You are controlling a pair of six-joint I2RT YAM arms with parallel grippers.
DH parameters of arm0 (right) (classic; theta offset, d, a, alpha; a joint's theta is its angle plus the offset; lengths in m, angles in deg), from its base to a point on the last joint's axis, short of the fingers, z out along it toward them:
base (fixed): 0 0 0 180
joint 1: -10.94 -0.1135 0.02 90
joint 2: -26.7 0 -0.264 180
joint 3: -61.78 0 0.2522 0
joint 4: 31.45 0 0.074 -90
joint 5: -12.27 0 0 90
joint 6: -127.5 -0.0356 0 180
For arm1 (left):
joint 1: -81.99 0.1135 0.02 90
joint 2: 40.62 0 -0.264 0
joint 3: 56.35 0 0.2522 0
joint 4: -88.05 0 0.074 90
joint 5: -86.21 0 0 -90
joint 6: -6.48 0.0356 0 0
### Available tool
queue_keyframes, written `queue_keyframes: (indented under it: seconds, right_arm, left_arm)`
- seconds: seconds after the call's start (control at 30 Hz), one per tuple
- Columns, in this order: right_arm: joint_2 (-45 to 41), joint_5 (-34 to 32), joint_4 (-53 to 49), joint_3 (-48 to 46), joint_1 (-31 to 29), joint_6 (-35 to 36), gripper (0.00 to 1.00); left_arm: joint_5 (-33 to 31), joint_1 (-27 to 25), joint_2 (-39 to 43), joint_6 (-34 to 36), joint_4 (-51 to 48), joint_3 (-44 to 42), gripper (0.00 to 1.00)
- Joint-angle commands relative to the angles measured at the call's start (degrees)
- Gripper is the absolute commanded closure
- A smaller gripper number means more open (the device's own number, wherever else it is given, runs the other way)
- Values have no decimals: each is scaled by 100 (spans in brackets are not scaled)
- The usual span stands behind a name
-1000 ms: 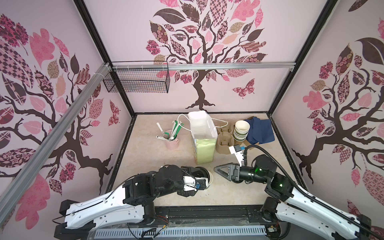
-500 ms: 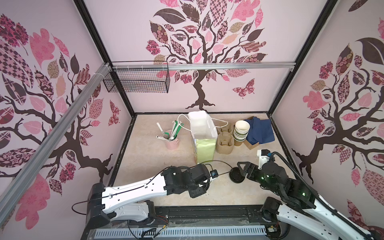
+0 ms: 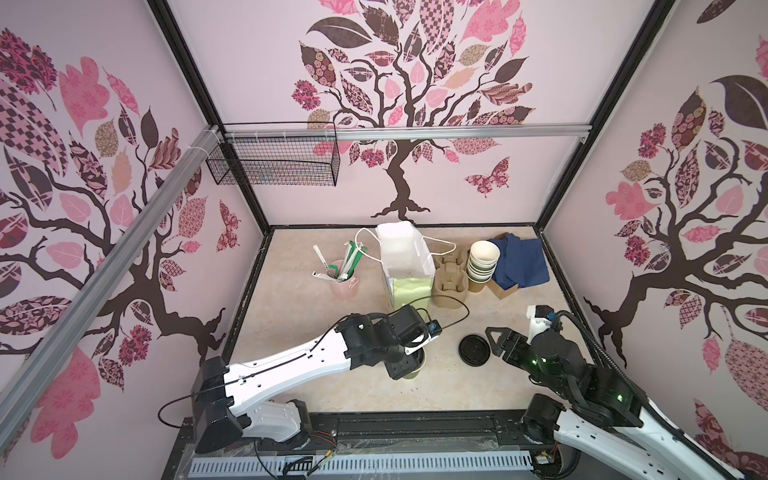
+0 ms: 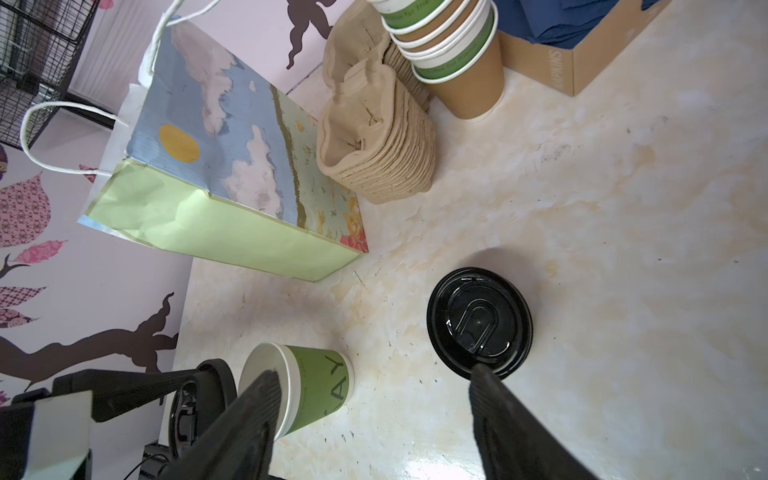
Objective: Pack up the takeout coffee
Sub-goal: 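Lower the black lid onto the green cup with the left gripper and press down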
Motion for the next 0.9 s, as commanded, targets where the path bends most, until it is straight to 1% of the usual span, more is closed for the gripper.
queue_keyframes:
  seconds: [0.0,0.23,0.4,0.53,0.87]
  right_arm:
    - [-120,-138,-256,-31,6,-197,26]
    - [-77,-72,-275,-4,6,-173,26]
    - [-6,-45,-240,87,6,-78,26]
    - [51,-29,-240,167,6,11,26]
    - [29,43,-221,161,6,-41,26]
  left_arm:
    - [44,21,-29,266,327,46,47]
    - [70,35,-117,279,559,-138,46]
    - [-135,63,-281,298,500,-104,46]
    - [-91,83,-391,319,469,-69,46]
    - [52,188,-445,310,333,-112,46]
